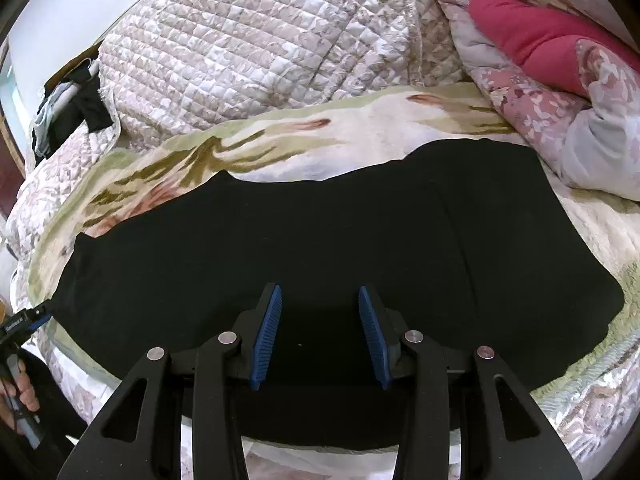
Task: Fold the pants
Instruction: 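Grasp the black pants edge again with the left gripper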
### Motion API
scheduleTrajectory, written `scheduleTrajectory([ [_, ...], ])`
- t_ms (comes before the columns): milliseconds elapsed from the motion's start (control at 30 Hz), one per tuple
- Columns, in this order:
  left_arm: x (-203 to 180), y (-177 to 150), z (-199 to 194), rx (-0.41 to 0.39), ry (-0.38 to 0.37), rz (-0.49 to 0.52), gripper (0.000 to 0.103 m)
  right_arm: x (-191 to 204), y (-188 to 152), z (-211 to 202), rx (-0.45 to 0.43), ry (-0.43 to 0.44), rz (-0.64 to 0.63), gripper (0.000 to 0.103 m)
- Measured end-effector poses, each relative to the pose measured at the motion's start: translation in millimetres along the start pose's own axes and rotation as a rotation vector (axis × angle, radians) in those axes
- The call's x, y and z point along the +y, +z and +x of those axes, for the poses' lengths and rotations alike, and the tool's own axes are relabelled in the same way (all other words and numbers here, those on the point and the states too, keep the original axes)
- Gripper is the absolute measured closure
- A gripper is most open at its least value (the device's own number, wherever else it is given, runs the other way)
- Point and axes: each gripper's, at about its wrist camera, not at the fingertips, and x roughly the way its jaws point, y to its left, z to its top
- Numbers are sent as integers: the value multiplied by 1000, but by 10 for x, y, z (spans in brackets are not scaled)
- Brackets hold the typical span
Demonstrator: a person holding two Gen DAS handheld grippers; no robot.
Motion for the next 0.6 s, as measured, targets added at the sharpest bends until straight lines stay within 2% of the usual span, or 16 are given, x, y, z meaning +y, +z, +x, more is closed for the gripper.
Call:
scheduleTrajectory([
  [133, 87, 20, 45, 14, -43, -57, 62, 3, 5, 9, 2, 2, 2, 62],
  [333, 75, 125, 111, 7, -59, -75, 62, 0, -2, 20, 4, 4, 12, 62],
  [567, 36, 170, 87, -13, -37, -74, 63, -18, -4, 18, 4, 6, 19, 62],
  [600, 37, 165, 87, -15, -35, -77, 67, -14, -5, 17, 3, 6, 20, 62],
])
